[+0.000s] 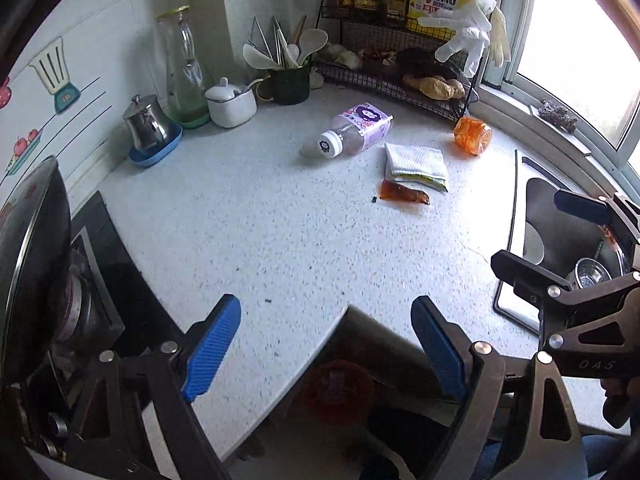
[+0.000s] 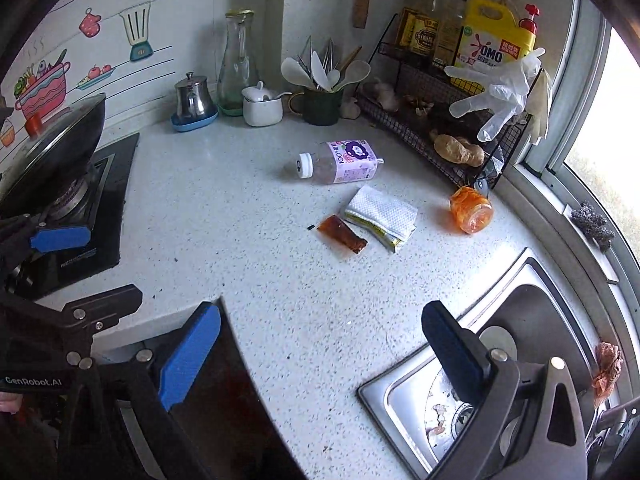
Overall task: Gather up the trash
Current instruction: 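Grasp the purple-label juice bottle with the left gripper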
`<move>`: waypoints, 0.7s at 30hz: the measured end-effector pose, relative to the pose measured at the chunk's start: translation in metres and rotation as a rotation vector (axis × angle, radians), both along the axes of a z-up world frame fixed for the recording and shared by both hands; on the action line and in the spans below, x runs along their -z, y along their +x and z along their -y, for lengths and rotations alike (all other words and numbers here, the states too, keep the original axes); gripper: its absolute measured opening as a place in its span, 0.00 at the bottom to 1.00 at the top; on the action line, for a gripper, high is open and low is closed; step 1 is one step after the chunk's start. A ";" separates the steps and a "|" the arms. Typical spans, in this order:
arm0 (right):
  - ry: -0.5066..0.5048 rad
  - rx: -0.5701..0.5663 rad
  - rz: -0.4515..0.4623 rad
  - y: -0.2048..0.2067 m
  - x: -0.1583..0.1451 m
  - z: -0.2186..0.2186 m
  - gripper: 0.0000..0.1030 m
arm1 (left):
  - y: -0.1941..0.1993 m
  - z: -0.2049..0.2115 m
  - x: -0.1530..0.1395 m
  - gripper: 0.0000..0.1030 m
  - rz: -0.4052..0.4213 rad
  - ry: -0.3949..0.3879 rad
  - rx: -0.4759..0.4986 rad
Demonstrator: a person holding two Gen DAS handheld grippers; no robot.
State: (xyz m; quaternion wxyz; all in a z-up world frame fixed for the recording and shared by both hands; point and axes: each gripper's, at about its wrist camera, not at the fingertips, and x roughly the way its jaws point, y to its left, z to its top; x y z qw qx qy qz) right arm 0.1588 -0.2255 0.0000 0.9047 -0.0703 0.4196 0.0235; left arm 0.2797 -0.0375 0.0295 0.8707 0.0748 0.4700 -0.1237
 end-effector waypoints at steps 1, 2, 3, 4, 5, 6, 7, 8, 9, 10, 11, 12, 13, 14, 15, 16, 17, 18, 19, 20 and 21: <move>0.006 0.006 -0.002 0.010 0.000 0.005 0.98 | 0.013 0.004 0.001 0.83 -0.002 0.003 0.004; 0.013 0.013 -0.004 0.020 0.000 0.010 0.98 | 0.026 0.008 0.002 0.83 -0.006 0.007 0.008; 0.020 0.020 -0.008 0.029 0.001 0.015 0.98 | 0.038 0.012 0.003 0.83 -0.014 0.009 0.010; 0.029 0.026 -0.016 0.038 0.002 0.020 0.98 | 0.049 0.017 0.004 0.83 -0.023 0.009 0.012; 0.039 0.032 -0.028 0.048 0.003 0.026 0.98 | 0.060 0.021 0.005 0.83 -0.028 0.007 0.015; 0.050 0.034 -0.038 0.055 0.004 0.031 0.98 | 0.071 0.027 0.006 0.83 -0.036 0.002 0.022; 0.059 0.034 -0.047 0.063 0.004 0.036 0.98 | 0.081 0.031 0.007 0.83 -0.044 -0.003 0.032; 0.065 0.034 -0.051 0.069 0.004 0.041 0.98 | 0.089 0.037 0.008 0.83 -0.049 -0.006 0.042; 0.066 0.035 -0.053 0.076 0.004 0.045 0.98 | 0.099 0.043 0.009 0.83 -0.057 -0.008 0.056; 0.064 0.038 -0.056 0.081 0.003 0.049 0.98 | 0.107 0.049 0.011 0.83 -0.063 -0.008 0.068; 0.063 0.042 -0.059 0.087 0.003 0.054 0.98 | 0.115 0.055 0.012 0.83 -0.070 -0.007 0.080; 0.063 0.048 -0.066 0.096 0.002 0.060 0.98 | 0.124 0.060 0.013 0.83 -0.078 -0.006 0.093; 0.064 0.057 -0.071 0.101 0.002 0.064 0.98 | 0.133 0.066 0.014 0.83 -0.085 -0.004 0.107; 0.066 0.066 -0.073 0.106 0.001 0.067 0.98 | 0.141 0.070 0.016 0.83 -0.092 -0.002 0.121; 0.065 0.083 -0.076 0.112 0.001 0.071 0.98 | 0.150 0.074 0.016 0.83 -0.097 -0.002 0.134; 0.066 0.101 -0.080 0.117 0.001 0.075 0.98 | 0.159 0.079 0.018 0.83 -0.104 -0.001 0.150; 0.071 0.119 -0.084 0.122 0.001 0.078 0.98 | 0.168 0.084 0.019 0.83 -0.112 0.002 0.163; 0.079 0.136 -0.091 0.128 0.001 0.082 0.98 | 0.177 0.088 0.021 0.83 -0.119 0.006 0.177; 0.090 0.156 -0.097 0.134 0.002 0.085 0.98 | 0.187 0.092 0.023 0.83 -0.125 0.011 0.196; 0.101 0.174 -0.105 0.140 0.003 0.088 0.98 | 0.196 0.096 0.024 0.83 -0.135 0.011 0.217; 0.112 0.191 -0.116 0.145 0.005 0.091 0.98 | 0.205 0.100 0.025 0.83 -0.146 0.013 0.241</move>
